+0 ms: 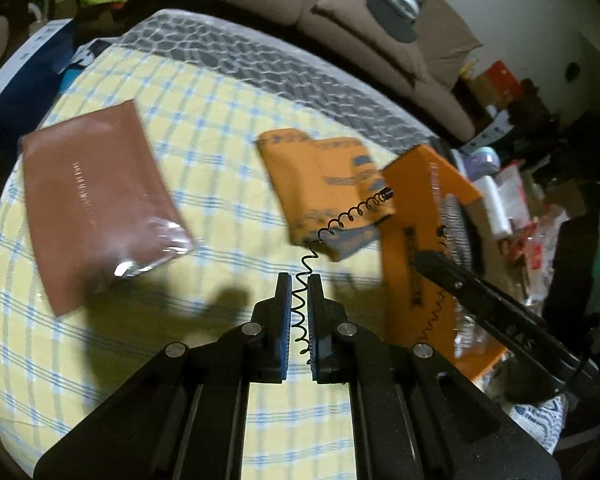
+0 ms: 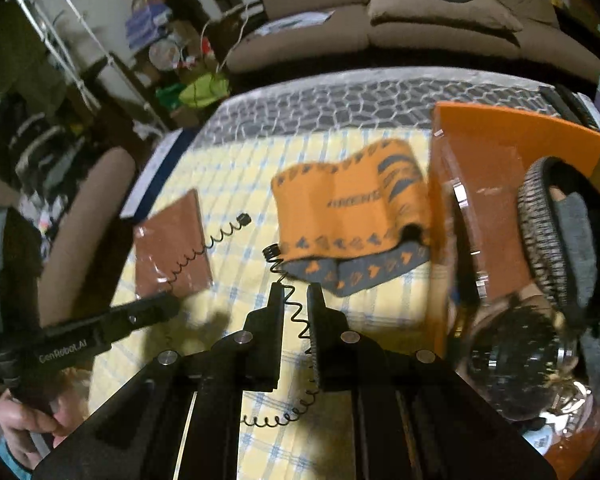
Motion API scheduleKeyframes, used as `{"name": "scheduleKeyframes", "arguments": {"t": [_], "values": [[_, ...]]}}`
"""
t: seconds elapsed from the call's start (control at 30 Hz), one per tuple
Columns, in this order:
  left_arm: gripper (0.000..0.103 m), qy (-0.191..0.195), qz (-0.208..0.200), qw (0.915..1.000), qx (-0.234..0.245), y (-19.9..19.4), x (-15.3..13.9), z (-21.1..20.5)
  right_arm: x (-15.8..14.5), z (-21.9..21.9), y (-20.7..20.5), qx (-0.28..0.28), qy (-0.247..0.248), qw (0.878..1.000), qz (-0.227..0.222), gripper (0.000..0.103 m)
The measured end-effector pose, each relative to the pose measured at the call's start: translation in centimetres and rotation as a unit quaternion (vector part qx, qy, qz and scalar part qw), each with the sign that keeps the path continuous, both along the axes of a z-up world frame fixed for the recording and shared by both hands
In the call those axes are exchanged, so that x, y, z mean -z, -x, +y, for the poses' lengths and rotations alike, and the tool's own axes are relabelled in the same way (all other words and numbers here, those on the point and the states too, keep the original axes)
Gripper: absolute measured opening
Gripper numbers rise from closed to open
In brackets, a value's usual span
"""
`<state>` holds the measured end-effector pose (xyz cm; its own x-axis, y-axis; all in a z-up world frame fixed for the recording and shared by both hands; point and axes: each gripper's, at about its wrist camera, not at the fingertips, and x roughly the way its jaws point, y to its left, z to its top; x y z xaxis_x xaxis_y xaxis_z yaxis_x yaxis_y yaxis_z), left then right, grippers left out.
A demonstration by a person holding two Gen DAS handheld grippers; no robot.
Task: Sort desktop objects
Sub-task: 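Carry the coiled cable into the orange box with both tools and release it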
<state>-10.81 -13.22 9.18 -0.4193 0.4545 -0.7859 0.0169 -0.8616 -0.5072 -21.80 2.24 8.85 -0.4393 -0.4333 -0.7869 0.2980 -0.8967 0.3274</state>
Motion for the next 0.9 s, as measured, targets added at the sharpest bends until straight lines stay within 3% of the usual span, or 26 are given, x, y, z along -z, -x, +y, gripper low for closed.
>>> {"name": "scheduleKeyframes", "arguments": {"t": [0.27,0.43,0.67,0.9], "values": [[0.007,-0.066,0.025,0.9973,0.021,-0.2,-2.4,4.3,-2.8,5.9,-0.6,0.040,0.021,0.999,0.024,0.011],[0.007,-0.083,0.029,0.9950,0.048,-0.1,-2.8,8.7,-3.1,10.8,-0.9,0.074,0.029,0.997,0.023,0.011],[0.007,-0.080,0.016,0.9942,0.071,0.0,-1.8,14.7,-2.7,16.3,-1.4,0.105,0.021,0.994,0.018,0.012],[0.007,-0.032,0.004,0.9961,0.082,0.0,0.5,18.3,-0.3,19.2,-1.4,0.117,0.000,0.993,-0.004,0.012]]}}
